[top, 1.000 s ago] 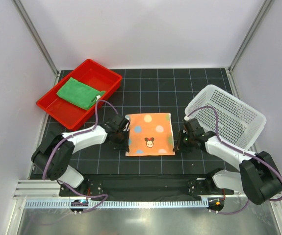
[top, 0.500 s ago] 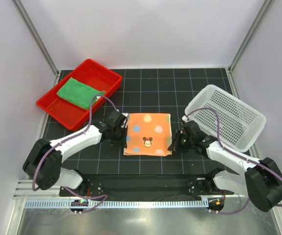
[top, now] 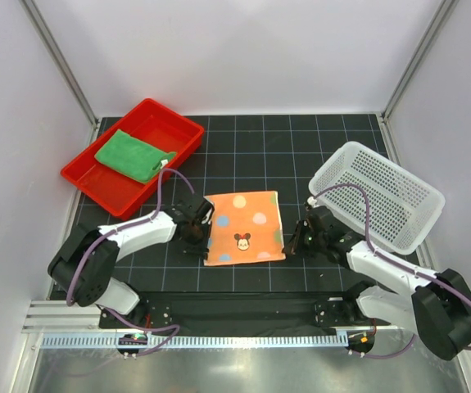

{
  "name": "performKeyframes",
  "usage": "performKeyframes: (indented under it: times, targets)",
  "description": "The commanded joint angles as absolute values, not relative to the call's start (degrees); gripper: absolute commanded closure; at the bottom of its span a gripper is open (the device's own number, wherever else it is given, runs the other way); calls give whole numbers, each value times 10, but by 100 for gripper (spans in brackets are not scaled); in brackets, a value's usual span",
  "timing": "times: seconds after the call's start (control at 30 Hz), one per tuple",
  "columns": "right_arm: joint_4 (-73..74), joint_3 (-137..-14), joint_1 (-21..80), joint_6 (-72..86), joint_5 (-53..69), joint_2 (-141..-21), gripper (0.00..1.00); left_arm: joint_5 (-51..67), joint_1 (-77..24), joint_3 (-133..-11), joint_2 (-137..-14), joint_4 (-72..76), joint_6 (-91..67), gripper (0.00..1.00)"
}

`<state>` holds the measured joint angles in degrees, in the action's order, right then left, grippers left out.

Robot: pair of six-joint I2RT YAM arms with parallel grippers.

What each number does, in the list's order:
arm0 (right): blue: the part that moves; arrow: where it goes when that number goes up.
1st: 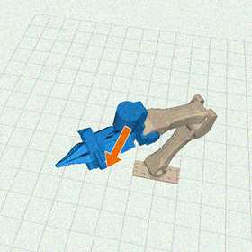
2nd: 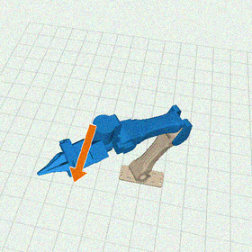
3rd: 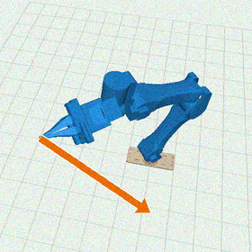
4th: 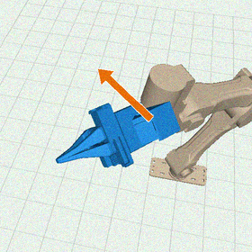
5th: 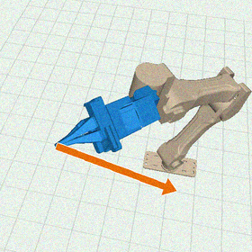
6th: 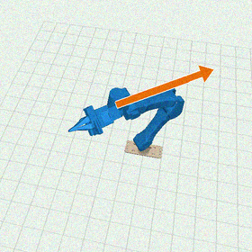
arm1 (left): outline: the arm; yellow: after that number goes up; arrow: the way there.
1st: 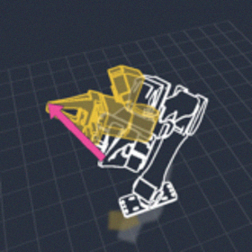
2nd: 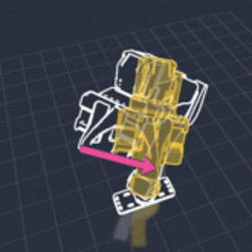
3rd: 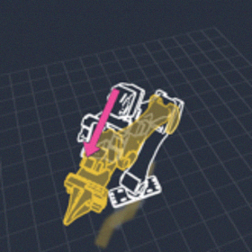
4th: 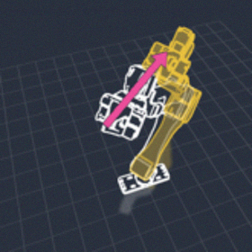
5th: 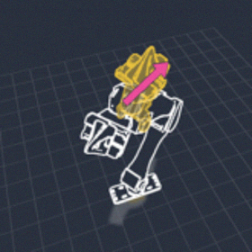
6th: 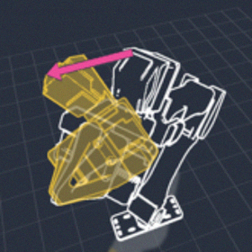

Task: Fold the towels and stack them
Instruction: Fold the towel

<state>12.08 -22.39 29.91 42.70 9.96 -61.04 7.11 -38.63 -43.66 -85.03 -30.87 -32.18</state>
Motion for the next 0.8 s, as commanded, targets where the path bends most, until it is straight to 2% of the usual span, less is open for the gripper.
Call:
performKeyframes:
  times: [0.0, 0.13, 0.17, 0.2, 0.23, 0.33, 0.43, 0.57, 0.67, 0.77]
  targets:
    - [113, -238, 301, 423, 83, -616, 99, 75, -389, -440, -860, -286, -308, 100]
    - [111, -237, 301, 421, 87, -622, 99, 78, -389, -446, -856, -298, -302, 100]
    - [117, -240, 301, 419, 88, -626, 96, 84, -389, -446, -854, -304, -299, 99]
    - [120, -241, 301, 419, 90, -625, 85, 83, -389, -446, -852, -315, -299, 93]
    - [126, -243, 301, 419, 90, -623, 81, 79, -389, -446, -845, -325, -301, 79]
    - [174, -271, 301, 405, 74, -600, 69, 55, -389, -470, -807, -363, -295, 62]
    - [240, -336, 301, 353, 55, -592, 62, 26, -384, -542, -794, -402, -242, 53]
    - [292, -506, 294, 198, 105, -660, 57, 101, -332, -654, -840, -416, -130, 56]
    - [359, -647, 276, 89, 114, -772, 57, 227, -273, -720, -888, -407, -36, 56]
    - [417, -765, 246, 32, 139, -884, 55, 260, -248, -785, -944, -430, 57, 57]
